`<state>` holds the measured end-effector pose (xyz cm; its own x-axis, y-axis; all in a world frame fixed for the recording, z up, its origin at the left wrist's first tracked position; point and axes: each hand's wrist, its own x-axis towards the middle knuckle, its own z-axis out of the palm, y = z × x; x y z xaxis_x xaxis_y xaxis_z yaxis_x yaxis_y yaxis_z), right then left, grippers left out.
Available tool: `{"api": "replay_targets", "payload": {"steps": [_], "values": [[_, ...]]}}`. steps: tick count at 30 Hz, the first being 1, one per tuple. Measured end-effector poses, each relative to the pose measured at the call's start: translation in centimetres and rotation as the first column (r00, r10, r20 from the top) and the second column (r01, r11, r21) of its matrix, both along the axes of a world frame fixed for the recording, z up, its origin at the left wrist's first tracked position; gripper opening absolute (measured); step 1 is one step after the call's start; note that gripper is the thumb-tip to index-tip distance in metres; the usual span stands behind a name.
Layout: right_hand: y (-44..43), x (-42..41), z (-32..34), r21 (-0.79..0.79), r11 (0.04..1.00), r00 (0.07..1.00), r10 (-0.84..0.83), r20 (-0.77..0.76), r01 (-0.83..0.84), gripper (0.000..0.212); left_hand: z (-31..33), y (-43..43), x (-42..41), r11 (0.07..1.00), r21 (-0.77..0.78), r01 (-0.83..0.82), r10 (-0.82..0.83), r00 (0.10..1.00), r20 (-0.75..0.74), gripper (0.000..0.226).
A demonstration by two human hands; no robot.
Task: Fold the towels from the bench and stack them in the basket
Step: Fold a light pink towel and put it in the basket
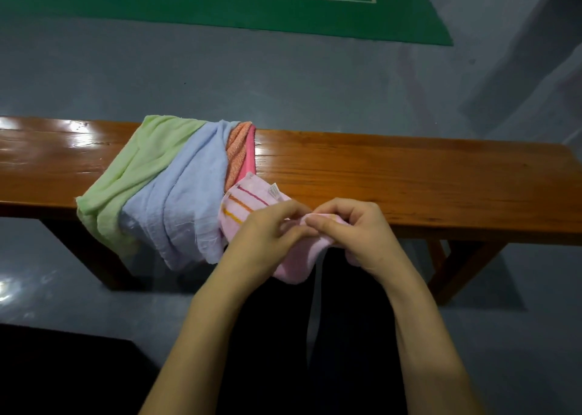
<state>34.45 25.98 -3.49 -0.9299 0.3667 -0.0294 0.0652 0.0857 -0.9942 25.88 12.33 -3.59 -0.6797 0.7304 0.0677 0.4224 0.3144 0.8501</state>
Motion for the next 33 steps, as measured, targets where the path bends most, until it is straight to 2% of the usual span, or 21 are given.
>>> {"api": "replay_targets", "payload": {"steps": [1, 6, 12, 15, 17, 19, 21, 23, 25, 29, 32, 33], "values": [[0.2, 0.2, 0.0, 0.008, 1.0, 1.0, -0.018, 0.016, 0.018, 0.005, -0.1, -0.1, -0.2, 0.999, -0.002, -0.044, 0.044, 0.999, -0.013, 0.006], [1.4, 0.7, -0.3, 0.03, 0.989, 0.983, -0.147, 0.114, 0.144, 0.008, -0.9, -1.6, -1.9, 0.978, 0.043, -0.206, 0.207, 0.978, -0.013, 0.021], [2.2, 0.5, -0.8, 0.04, 0.976, 0.973, -0.218, 0.073, 0.216, 0.009, -1.4, -2.6, -2.9, 0.943, 0.045, -0.33, 0.332, 0.943, -0.029, 0.028], [2.4, 0.5, -1.0, 0.009, 0.971, 0.969, -0.238, 0.063, 0.238, 0.008, -1.4, -2.7, -2.9, 0.941, 0.044, -0.337, 0.339, 0.94, -0.045, 0.019], [2.0, 0.3, -1.1, -0.064, 0.957, 0.959, -0.279, 0.04, 0.281, 0.007, -1.0, -2.3, -2.4, 0.946, 0.062, -0.318, 0.317, 0.948, 0.02, 0.015], [1.3, -0.1, -1.3, -0.181, 0.926, 0.943, -0.332, 0.028, 0.331, 0.009, -0.4, -1.6, -1.8, 0.93, 0.141, -0.338, 0.326, 0.94, 0.106, 0.025], [0.6, -0.6, -1.4, -0.281, 0.895, 0.935, -0.355, 0.027, 0.348, 0.012, 0.6, -0.8, -0.9, 0.866, 0.247, -0.434, 0.4, 0.899, 0.177, 0.029], [-0.2, -1.0, -1.3, -0.312, 0.897, 0.946, -0.322, 0.028, 0.314, 0.014, 1.5, 0.4, 0.0, 0.784, 0.311, -0.538, 0.448, 0.836, 0.316, 0.028], [-0.9, -1.1, -1.0, -0.307, 0.922, 0.97, -0.242, 0.016, 0.236, 0.015, 2.0, 1.4, 0.9, 0.773, 0.304, -0.557, 0.42, 0.808, 0.412, 0.028], [-1.3, -1.0, -0.6, -0.303, 0.947, 0.993, -0.118, -0.008, 0.11, 0.023, 1.7, 2.0, 1.7, 0.86, 0.279, -0.427, 0.26, 0.838, 0.48, 0.008], [-0.7, -0.7, -0.6, -0.31, 0.946, 0.995, -0.103, 0.006, 0.099, 0.027, 1.3, 1.3, 1.1, 0.881, 0.32, -0.349, 0.091, 0.788, 0.609, 0.02], [-0.5, -0.5, -0.7, -0.319, 0.942, 0.994, -0.105, 0.011, 0.103, 0.028, 1.3, 1.0, 0.9, 0.896, 0.325, -0.303, 0.047, 0.793, 0.608, 0.021]]}}
